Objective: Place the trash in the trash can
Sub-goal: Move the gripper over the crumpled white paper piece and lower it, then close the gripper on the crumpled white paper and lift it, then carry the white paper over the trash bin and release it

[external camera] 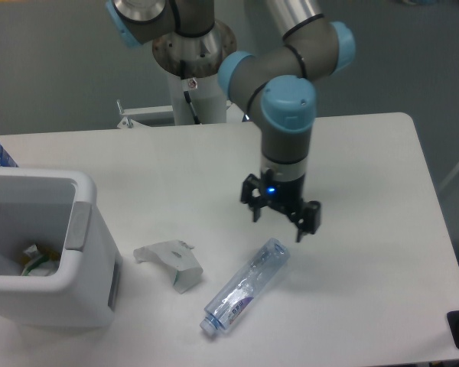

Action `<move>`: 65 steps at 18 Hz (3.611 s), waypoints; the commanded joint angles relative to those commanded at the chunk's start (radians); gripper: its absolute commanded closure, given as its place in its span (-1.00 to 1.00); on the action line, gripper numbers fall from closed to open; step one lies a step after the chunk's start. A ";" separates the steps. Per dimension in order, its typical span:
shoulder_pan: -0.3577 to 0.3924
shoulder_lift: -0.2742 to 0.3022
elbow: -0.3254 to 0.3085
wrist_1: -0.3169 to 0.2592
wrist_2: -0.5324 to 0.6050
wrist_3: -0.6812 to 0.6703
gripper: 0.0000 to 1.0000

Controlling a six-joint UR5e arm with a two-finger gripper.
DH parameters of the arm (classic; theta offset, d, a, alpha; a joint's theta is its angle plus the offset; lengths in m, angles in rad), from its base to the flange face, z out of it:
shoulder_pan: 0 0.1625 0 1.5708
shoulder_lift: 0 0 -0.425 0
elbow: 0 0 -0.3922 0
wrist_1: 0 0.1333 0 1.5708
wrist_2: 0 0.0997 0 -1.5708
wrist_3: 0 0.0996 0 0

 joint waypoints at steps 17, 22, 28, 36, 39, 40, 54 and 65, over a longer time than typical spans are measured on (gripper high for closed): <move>-0.199 -0.087 0.020 0.003 -0.005 0.005 -1.00; -0.226 -0.149 0.035 0.002 -0.003 -0.002 -1.00; -0.235 -0.166 0.034 -0.011 -0.002 -0.003 -0.86; -0.250 -0.155 0.026 -0.035 0.000 -0.011 1.00; -0.243 -0.129 0.031 -0.037 -0.005 -0.011 1.00; -0.235 -0.121 0.032 -0.044 -0.005 -0.011 1.00; -0.111 -0.037 0.271 -0.251 -0.339 -0.159 1.00; -0.131 0.092 0.368 -0.244 -0.555 -0.362 1.00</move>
